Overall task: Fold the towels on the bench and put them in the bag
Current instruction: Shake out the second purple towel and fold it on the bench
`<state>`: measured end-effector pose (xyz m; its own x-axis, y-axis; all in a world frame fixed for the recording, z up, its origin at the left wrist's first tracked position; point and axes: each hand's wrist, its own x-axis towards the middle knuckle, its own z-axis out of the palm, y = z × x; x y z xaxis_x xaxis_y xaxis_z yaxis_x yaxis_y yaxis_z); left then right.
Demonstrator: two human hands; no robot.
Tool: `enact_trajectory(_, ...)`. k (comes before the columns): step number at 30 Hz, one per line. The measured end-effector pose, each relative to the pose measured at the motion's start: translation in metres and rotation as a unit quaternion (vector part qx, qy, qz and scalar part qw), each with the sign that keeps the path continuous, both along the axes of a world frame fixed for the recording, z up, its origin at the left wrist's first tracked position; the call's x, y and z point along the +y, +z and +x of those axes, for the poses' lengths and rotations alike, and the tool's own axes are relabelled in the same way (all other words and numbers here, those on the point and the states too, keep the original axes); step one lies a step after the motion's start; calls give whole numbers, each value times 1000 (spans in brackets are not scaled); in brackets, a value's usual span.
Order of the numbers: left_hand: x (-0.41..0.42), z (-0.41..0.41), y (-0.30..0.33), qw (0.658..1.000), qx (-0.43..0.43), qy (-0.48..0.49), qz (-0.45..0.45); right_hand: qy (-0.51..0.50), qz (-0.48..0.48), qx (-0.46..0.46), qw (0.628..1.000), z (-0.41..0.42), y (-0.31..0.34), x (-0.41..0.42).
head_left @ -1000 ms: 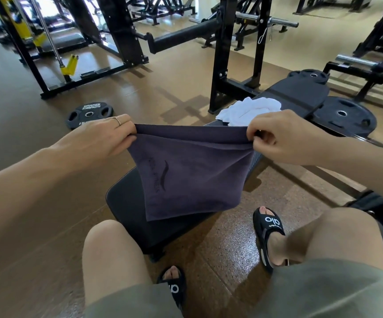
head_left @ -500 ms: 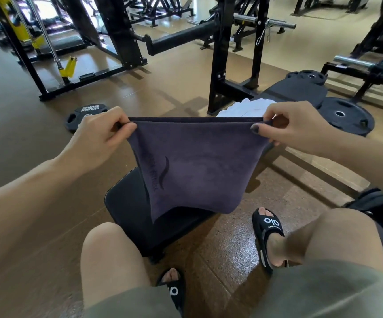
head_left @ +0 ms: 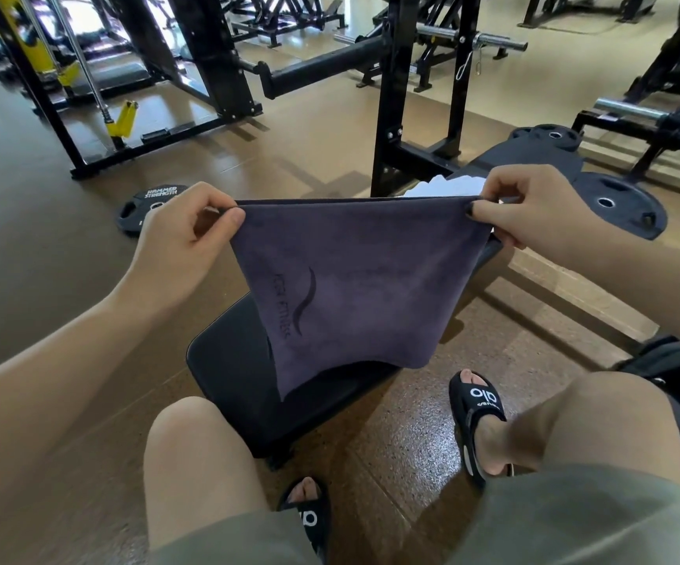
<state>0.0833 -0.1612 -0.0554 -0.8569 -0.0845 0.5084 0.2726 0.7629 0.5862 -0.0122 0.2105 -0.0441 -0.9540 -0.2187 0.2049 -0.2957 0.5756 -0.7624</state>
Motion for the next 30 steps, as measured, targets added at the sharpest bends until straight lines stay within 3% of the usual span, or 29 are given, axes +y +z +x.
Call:
enact_trajectory(9, 16, 0, 6, 997, -21, 7, 79, -29, 40, -7, 999, -2, -7, 4)
enact_trajectory(21, 22, 1, 14, 998, -30, -24, 52, -56, 58, -27, 996, -15, -10, 11)
enact_trajectory(23, 30, 2, 18, 998, -29, -26, 47, -61, 119, -44, 990, -15, -8, 8)
enact_trajectory(25, 42, 2, 22, 997, -33, -43, 52, -60, 264, 12, 963, -7, -2, -6)
enact_trajectory(26, 50, 2, 25, 996, -40, -56, 59, -35, 279, 44, 959, 2, 2, -19)
enact_trajectory(28, 67, 1, 28, 992, -53, -89, 73, 81, 153, 42, 984, 26, 14, -54)
enact_trajectory(30, 80, -1, 30, 986, -66, -127, 85, 198, -47, -64, 977, 47, 25, -85)
